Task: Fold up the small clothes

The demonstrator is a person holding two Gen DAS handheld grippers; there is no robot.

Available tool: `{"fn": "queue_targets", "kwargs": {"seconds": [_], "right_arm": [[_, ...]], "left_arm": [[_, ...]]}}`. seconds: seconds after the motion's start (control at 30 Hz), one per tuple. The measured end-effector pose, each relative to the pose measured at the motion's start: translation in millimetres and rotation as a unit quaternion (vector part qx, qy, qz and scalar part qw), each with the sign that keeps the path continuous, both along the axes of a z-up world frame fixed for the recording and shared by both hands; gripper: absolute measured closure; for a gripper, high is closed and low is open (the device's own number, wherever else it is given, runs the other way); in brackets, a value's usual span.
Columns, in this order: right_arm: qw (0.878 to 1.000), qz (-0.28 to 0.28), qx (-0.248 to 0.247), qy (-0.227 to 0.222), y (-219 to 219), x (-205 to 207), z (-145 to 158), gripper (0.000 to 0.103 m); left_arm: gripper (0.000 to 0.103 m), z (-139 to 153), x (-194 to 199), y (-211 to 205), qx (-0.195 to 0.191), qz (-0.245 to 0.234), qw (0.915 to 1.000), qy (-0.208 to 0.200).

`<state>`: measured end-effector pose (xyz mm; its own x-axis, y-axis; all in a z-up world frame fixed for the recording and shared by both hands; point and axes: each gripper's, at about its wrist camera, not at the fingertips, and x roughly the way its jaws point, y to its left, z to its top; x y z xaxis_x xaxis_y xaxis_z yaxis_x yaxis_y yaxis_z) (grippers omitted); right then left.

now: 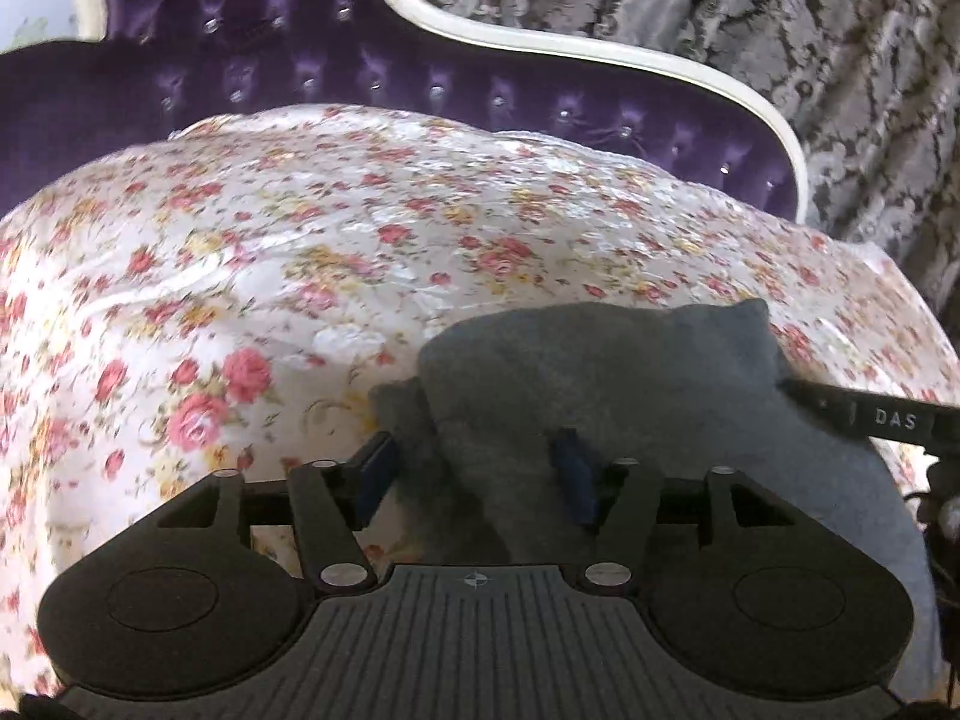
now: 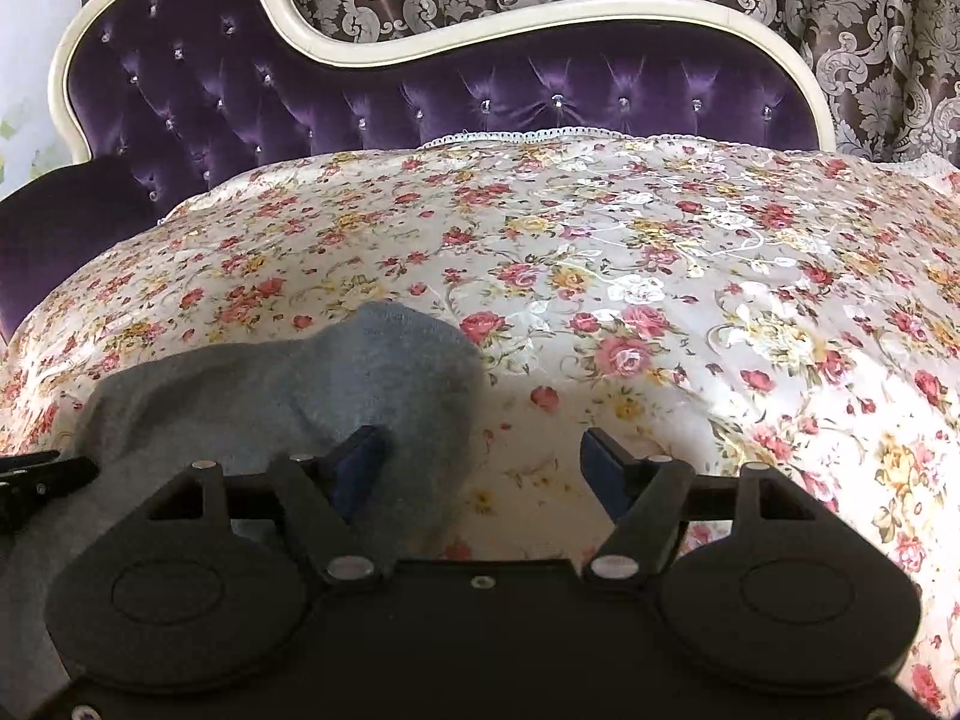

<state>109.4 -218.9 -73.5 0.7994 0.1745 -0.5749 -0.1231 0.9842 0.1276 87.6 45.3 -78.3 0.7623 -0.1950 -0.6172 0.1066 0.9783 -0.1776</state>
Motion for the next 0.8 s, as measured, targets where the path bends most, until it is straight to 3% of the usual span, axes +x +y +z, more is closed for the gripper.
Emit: {"fn": "queue_targets", "kwargs": {"seconds": [0.1, 0.23, 0.33, 0.4, 0.43, 0.57, 0.7, 0.8], "right_arm": [[1.0, -0.001, 0.008, -0.003, -2, 0, 3, 0.029], [0.999, 0.004, 0.0, -0.052, 0, -17, 23, 0.028], [0.996, 0.019, 0.001, -0.091, 1, -42, 40, 0.022], [0.994, 0.027, 0.0, -0.105, 3, -57, 47, 0.009], [0.993, 0.031, 0.002, -0.112, 4, -65, 49, 0.002], [0.991, 0.044, 0.007, -0.128, 9, -96, 53, 0.001], [0.99, 0.048, 0.016, -0.131, 12, -122, 54, 0.001], [0.991, 0.044, 0.011, -0.128, 15, -138, 56, 0.001]], "left_arm": [[0.044, 5, 2, 4, -0.019, 0.007, 0.9998, 0.002], [0.045, 25, 1, 9, -0.002, 0.036, 0.9989, -0.031], [0.045, 38, -10, 17, 0.005, 0.052, 0.9971, -0.054], [0.044, 47, -23, 20, 0.012, 0.06, 0.9958, -0.069], [0.043, 50, -30, 20, 0.016, 0.062, 0.9952, -0.073], [0.028, 61, -61, 15, 0.022, 0.071, 0.9945, -0.074], [0.027, 64, -82, 4, 0.025, 0.065, 0.9959, -0.057], [0.021, 64, -99, -5, 0.029, 0.057, 0.9962, -0.058]]}}
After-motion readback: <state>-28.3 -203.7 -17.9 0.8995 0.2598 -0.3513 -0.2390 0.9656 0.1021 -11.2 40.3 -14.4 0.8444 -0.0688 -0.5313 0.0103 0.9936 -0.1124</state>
